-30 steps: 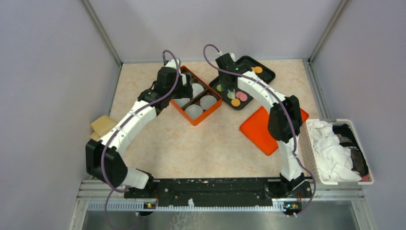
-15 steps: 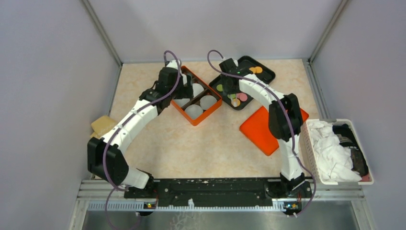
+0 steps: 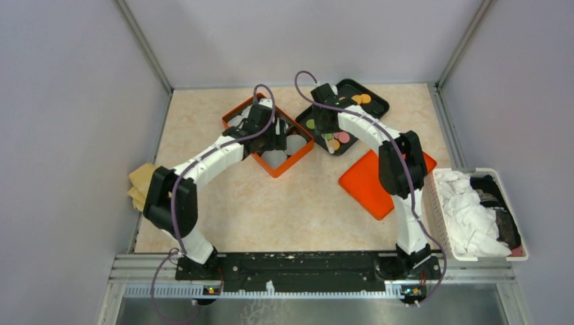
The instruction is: Pack the cookies
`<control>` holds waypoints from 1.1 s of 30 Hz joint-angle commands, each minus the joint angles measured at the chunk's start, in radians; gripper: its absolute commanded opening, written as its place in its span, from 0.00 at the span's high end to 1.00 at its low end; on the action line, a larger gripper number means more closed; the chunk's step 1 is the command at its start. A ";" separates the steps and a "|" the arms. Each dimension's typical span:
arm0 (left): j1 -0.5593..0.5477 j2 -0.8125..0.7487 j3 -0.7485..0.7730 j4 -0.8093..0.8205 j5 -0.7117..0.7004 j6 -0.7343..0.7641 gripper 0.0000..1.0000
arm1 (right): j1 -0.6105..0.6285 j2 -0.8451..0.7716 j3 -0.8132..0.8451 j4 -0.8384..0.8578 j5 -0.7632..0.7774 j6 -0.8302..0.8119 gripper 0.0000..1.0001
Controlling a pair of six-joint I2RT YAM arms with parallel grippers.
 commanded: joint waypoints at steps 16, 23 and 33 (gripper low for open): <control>-0.125 0.033 -0.192 -0.026 -0.053 -0.129 0.25 | -0.031 -0.062 -0.041 0.061 0.021 0.000 0.51; -0.154 -0.101 -0.299 -0.152 -0.067 -0.203 0.25 | -0.032 -0.052 -0.038 0.063 -0.003 0.005 0.51; -0.167 -0.288 -0.238 -0.184 -0.054 -0.174 0.18 | -0.033 -0.032 0.001 0.031 -0.043 0.032 0.49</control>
